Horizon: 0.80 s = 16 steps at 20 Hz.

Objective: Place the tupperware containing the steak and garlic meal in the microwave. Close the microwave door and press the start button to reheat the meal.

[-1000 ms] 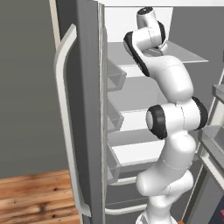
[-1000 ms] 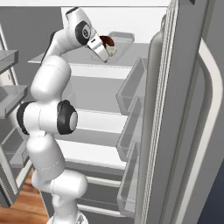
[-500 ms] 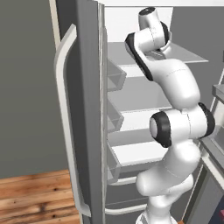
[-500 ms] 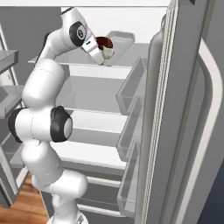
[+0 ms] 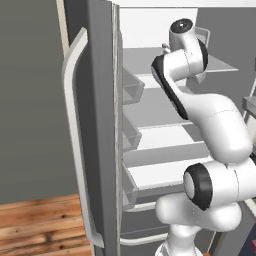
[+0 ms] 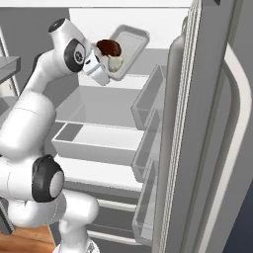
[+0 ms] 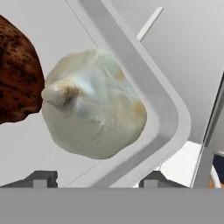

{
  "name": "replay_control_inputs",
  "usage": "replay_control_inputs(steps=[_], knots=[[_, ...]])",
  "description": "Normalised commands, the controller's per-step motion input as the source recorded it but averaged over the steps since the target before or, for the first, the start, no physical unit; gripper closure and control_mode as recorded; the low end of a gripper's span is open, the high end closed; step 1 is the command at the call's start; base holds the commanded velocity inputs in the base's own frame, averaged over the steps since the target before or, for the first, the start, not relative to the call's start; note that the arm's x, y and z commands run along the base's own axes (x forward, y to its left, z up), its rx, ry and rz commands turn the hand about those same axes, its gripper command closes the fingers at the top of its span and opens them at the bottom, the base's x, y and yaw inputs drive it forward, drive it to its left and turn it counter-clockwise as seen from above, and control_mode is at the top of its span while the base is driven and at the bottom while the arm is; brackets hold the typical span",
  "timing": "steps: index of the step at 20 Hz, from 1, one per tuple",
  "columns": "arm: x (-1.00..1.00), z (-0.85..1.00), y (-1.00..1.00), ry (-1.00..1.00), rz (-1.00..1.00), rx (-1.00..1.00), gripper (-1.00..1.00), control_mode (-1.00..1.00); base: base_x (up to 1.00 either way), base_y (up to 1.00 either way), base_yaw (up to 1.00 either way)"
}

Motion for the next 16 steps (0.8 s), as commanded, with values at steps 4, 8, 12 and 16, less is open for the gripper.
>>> replay_control_inputs(steps=[4, 8, 12, 16], knots=[[-0.91, 0.22, 0.08, 0.01, 0.08, 0.00, 1.00, -1.00, 0.00, 0.00, 0.00], [-0.94, 0.32, 0.27, 0.16, 0.17, 0.00, 1.00, -1.00, 0.00, 0.00, 0.00], [-1.00, 0.12, 0.27, 0.17, 0.23, -0.01, 1.00, -1.00, 0.00, 0.00, 0.00], [-1.00, -0.28, 0.02, 0.12, 0.21, -0.07, 1.00, -1.00, 0.00, 0.00, 0.00]])
